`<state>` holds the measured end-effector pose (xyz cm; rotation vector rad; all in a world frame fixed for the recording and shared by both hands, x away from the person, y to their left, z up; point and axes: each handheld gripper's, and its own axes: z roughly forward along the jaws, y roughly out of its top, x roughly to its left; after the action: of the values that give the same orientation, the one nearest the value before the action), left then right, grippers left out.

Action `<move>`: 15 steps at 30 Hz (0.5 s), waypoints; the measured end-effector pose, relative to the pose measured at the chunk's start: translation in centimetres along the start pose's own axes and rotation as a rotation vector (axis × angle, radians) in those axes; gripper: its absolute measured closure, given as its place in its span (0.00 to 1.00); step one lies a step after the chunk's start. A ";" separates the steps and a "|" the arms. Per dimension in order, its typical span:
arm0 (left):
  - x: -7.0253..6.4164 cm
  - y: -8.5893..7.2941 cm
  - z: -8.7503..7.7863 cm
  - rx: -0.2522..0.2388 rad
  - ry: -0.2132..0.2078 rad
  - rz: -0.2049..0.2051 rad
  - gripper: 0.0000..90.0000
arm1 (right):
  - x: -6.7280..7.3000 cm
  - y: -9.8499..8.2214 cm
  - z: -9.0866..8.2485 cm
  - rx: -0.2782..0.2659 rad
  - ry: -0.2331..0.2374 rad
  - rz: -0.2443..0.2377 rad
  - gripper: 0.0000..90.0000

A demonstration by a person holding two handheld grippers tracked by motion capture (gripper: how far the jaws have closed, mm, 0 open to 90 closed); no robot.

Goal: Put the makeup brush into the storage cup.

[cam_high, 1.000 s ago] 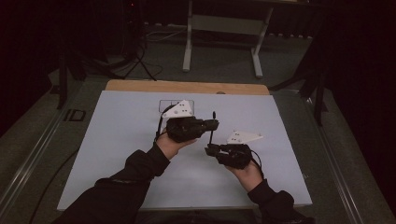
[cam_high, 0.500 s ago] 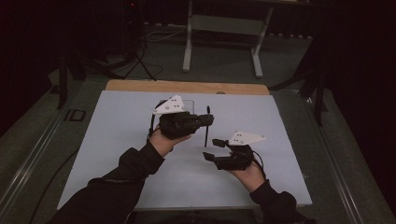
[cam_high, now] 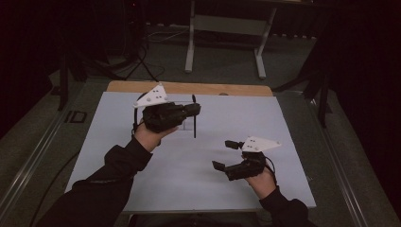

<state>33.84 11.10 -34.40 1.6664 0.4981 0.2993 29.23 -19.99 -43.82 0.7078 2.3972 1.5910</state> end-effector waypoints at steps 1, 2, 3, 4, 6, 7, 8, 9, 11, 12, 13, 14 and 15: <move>0.2 0.1 -0.3 -0.008 0.000 -0.009 0.95 | 0.0 0.0 -0.3 -0.006 -0.001 0.000 0.12; 0.4 0.3 -0.6 -0.010 0.011 -0.006 0.95 | -0.1 0.0 -0.6 -0.014 -0.002 -0.004 0.12; 0.6 0.4 -0.9 -0.014 0.025 0.000 0.95 | 0.0 0.0 -0.9 -0.027 -0.006 -0.008 0.13; 0.8 0.6 -1.2 -0.019 0.028 -0.003 0.95 | 0.0 0.0 -1.2 -0.037 -0.011 -0.014 0.13; 1.2 0.9 -1.7 -0.031 0.050 -0.006 0.95 | 0.0 -0.1 -1.8 -0.064 -0.027 -0.029 0.13; 1.4 1.1 -2.0 -0.037 0.057 -0.005 0.95 | 0.0 -0.1 -2.0 -0.075 -0.032 -0.030 0.13; 1.6 1.2 -2.2 -0.041 0.071 0.001 0.95 | 0.0 -0.1 -2.3 -0.078 -0.035 -0.033 0.13; 1.9 1.4 -2.4 -0.041 0.076 0.001 0.95 | 0.0 -0.1 -2.5 -0.079 -0.046 -0.040 0.13; 2.3 1.7 -2.8 -0.048 0.097 0.005 0.95 | 0.0 -0.1 -2.9 -0.093 -0.047 -0.047 0.13; 2.5 1.8 -2.9 -0.050 0.103 0.006 0.95 | 0.0 -0.1 -3.1 -0.097 -0.052 -0.051 0.13; 2.7 1.9 -3.0 -0.055 0.115 0.009 0.95 | 0.0 -0.2 -3.3 -0.102 -0.060 -0.052 0.13; 2.9 2.0 -3.1 -0.055 0.121 0.009 0.95 | 0.0 -0.3 -3.5 -0.107 -0.057 -0.050 0.13; 3.1 2.1 -3.2 -0.059 0.129 0.010 0.95 | 0.1 -0.3 -3.6 -0.110 -0.055 -0.045 0.13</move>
<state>35.36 15.16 -32.07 1.5997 0.5719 0.4266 27.66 -23.02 -42.60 0.6636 2.2517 1.6481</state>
